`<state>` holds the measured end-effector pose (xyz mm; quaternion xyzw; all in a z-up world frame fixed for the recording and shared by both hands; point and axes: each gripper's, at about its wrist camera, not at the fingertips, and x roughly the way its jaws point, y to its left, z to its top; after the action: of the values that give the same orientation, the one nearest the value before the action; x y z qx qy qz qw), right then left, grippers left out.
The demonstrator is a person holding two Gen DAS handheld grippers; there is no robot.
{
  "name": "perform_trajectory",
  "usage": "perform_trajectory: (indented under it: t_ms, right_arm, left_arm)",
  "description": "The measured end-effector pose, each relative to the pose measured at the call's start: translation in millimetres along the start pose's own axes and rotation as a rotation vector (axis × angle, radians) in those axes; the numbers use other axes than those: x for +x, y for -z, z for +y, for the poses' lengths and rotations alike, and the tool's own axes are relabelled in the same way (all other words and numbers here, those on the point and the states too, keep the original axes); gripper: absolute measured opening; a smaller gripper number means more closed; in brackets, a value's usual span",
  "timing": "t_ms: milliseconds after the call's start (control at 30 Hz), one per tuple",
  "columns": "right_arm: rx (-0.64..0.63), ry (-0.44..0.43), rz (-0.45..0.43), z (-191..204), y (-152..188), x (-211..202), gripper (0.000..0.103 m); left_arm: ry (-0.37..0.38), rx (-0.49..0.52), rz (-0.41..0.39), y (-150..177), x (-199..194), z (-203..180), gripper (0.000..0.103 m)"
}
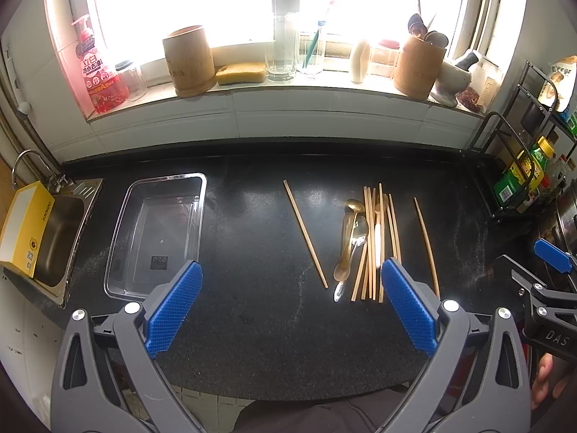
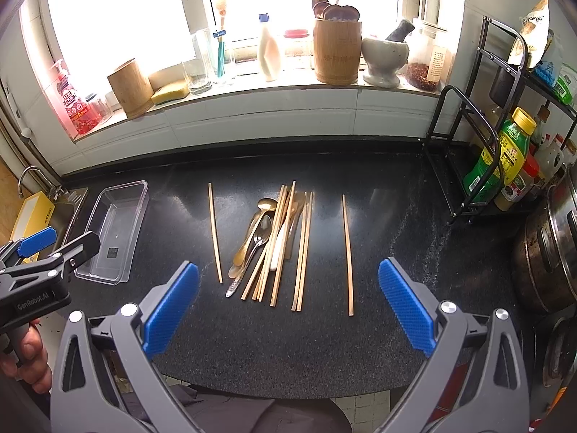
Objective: Organize utensils
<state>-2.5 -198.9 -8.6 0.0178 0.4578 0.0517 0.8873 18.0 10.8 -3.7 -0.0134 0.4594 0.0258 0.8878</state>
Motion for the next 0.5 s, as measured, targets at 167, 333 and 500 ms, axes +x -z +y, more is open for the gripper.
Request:
perform_trajectory:
  t_ms: [167,333,500]
  right_arm:
    - [0.001,0.000,0.003,-0.6,-1.7,1.8,0.097]
    - [0.002,0.000,0.005,-0.2,-4.7,3.7,0.097]
    - [0.001,-0.001,0.005,-0.2,-4.2,3.8,0.097]
  left_arm:
    - [-0.001,-0.001,0.006,-2.9,3.8,1.1,0.097]
    - [-0.002,-0.001,0.008,-4.7,5.2,1.2,0.097]
    - [-0.002,-0.001,0.008,-4.5,5.3,1.3,0.097]
